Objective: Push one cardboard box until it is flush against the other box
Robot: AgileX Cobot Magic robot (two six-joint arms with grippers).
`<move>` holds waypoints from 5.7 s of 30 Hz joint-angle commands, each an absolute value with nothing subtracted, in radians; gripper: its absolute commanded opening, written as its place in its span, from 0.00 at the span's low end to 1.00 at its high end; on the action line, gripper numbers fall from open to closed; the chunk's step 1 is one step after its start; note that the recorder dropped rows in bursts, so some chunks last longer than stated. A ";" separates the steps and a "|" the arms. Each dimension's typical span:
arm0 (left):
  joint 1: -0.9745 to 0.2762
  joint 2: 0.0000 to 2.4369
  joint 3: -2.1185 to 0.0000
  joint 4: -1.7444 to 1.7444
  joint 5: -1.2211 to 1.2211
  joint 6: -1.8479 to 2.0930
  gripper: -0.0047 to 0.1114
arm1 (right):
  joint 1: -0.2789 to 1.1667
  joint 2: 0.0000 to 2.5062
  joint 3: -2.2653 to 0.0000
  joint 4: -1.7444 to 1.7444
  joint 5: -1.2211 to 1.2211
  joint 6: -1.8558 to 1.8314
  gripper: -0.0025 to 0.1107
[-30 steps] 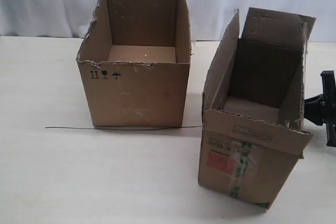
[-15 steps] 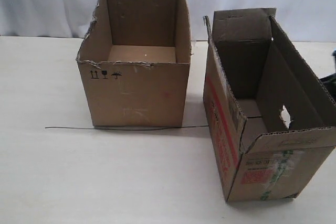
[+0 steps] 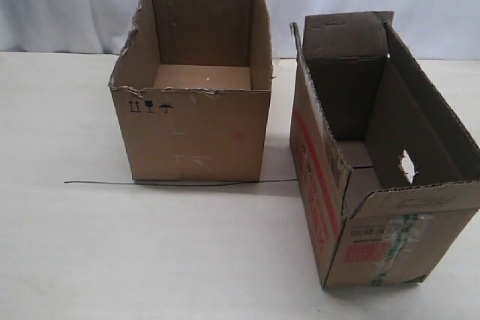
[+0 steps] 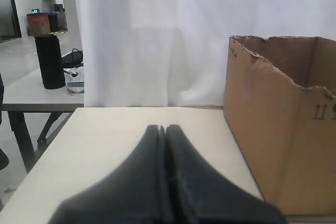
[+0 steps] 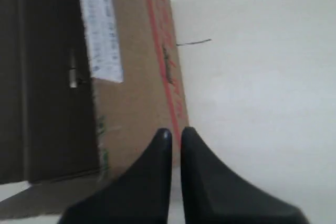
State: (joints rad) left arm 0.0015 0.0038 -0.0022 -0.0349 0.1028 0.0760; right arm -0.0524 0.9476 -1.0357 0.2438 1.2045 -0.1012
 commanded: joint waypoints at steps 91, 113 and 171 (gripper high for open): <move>0.006 0.000 0.000 -0.036 0.092 0.075 0.04 | -0.294 1.997 -1.245 1.016 0.835 -0.689 0.07; 0.006 0.000 0.000 -0.038 0.092 0.075 0.04 | -0.041 2.148 -1.444 1.020 0.723 -0.580 0.07; 0.006 0.000 0.000 -0.038 0.093 0.075 0.04 | -0.142 1.910 -1.449 0.761 0.838 -0.418 0.07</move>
State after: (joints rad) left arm 0.0015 0.0038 -0.0022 -0.0349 0.1028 0.0760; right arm -0.1156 2.0241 -1.4464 0.8921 0.7488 -0.4512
